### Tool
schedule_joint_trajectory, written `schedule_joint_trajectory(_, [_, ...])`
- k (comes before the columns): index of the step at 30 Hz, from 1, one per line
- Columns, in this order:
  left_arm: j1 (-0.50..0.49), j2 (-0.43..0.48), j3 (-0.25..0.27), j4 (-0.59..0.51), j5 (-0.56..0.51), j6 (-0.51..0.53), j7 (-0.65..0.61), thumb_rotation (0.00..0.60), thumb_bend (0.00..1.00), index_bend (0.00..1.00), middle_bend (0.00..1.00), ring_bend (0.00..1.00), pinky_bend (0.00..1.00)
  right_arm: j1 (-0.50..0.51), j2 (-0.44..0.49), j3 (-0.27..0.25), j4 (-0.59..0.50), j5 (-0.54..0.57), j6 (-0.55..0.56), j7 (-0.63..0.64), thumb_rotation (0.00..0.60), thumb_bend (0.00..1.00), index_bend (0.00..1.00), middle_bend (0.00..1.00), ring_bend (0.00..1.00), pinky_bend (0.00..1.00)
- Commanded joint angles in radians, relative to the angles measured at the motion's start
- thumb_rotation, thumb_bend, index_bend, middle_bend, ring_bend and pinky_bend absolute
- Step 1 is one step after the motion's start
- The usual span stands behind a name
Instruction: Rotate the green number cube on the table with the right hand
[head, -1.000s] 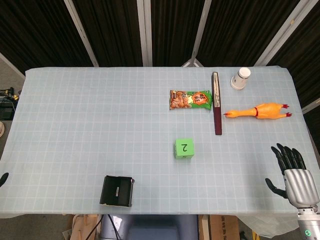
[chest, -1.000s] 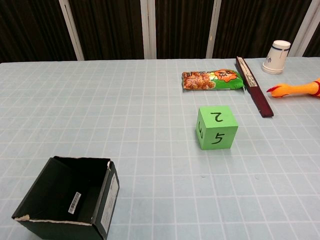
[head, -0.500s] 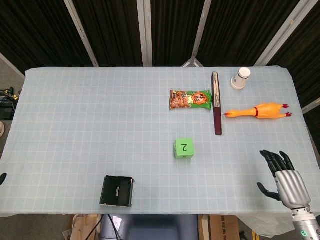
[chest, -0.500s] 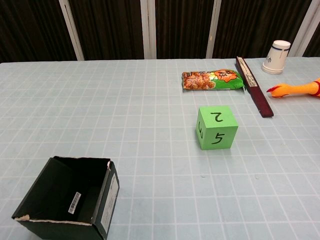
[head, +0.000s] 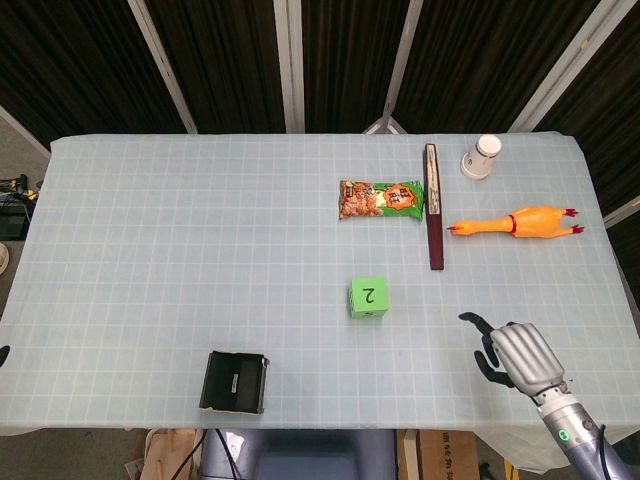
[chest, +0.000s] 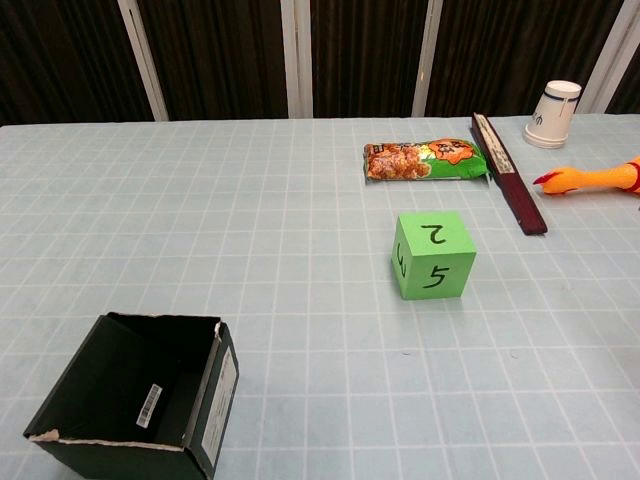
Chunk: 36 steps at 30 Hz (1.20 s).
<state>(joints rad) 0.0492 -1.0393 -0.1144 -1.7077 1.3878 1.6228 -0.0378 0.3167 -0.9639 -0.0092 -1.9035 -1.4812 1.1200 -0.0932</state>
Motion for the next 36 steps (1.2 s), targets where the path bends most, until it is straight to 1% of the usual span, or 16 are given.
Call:
schedule_joint_trajectory(1, [0.000, 0.004, -0.003, -0.001, -0.005, -0.003, -0.006, 0.600, 0.27, 0.01, 0.00, 0.04, 0.16, 0.091, 0.011, 0.054, -0.048, 0.126, -0.108, -0.105, 0.600, 0.68, 0.24, 0.82, 0.79, 0.62])
schedule_joint_trajectory(6, [-0.003, 0.006, -0.004, -0.001, -0.008, -0.009, -0.004, 0.600, 0.27, 0.01, 0.00, 0.04, 0.16, 0.154, -0.005, 0.083, -0.058, 0.241, -0.178, -0.192, 0.600, 0.69, 0.24, 0.82, 0.79, 0.66])
schedule_joint_trajectory(11, [-0.005, 0.005, -0.002, -0.002, -0.007, -0.013, 0.004, 0.600, 0.27, 0.01, 0.00, 0.04, 0.16, 0.232, -0.035, 0.101, -0.060, 0.378, -0.246, -0.295, 0.600, 0.69, 0.24, 0.82, 0.79, 0.66])
schedule_joint_trajectory(15, [-0.006, 0.006, -0.004, -0.003, -0.012, -0.014, 0.002, 0.600, 0.27, 0.01, 0.00, 0.04, 0.16, 0.296, -0.054, 0.111, -0.065, 0.494, -0.292, -0.344, 0.600, 0.69, 0.24, 0.82, 0.79, 0.66])
schedule_joint_trajectory(19, [-0.006, 0.009, -0.007, -0.002, -0.018, -0.017, -0.004, 0.600, 0.27, 0.01, 0.00, 0.04, 0.16, 0.356, -0.070, 0.115, -0.057, 0.587, -0.312, -0.393, 0.600, 0.69, 0.24, 0.82, 0.79, 0.66])
schedule_joint_trajectory(23, [-0.006, 0.013, -0.008, -0.001, -0.021, -0.020, -0.015, 0.600, 0.27, 0.01, 0.00, 0.04, 0.16, 0.426, -0.090, 0.115, -0.043, 0.702, -0.309, -0.457, 0.600, 0.69, 0.24, 0.82, 0.79, 0.66])
schedule_joint_trajectory(30, [-0.005, 0.019, -0.011, 0.001, -0.027, -0.023, -0.030, 0.600, 0.27, 0.01, 0.00, 0.04, 0.16, 0.526, -0.112, 0.106, -0.015, 0.879, -0.323, -0.499, 0.600, 0.69, 0.24, 0.82, 0.79, 0.66])
schedule_joint_trajectory(36, [-0.006, 0.019, -0.008, 0.000, -0.023, -0.026, -0.026, 0.600, 0.27, 0.01, 0.00, 0.04, 0.16, 0.581, -0.133, 0.093, 0.011, 0.964, -0.343, -0.494, 0.600, 0.69, 0.24, 0.82, 0.79, 0.66])
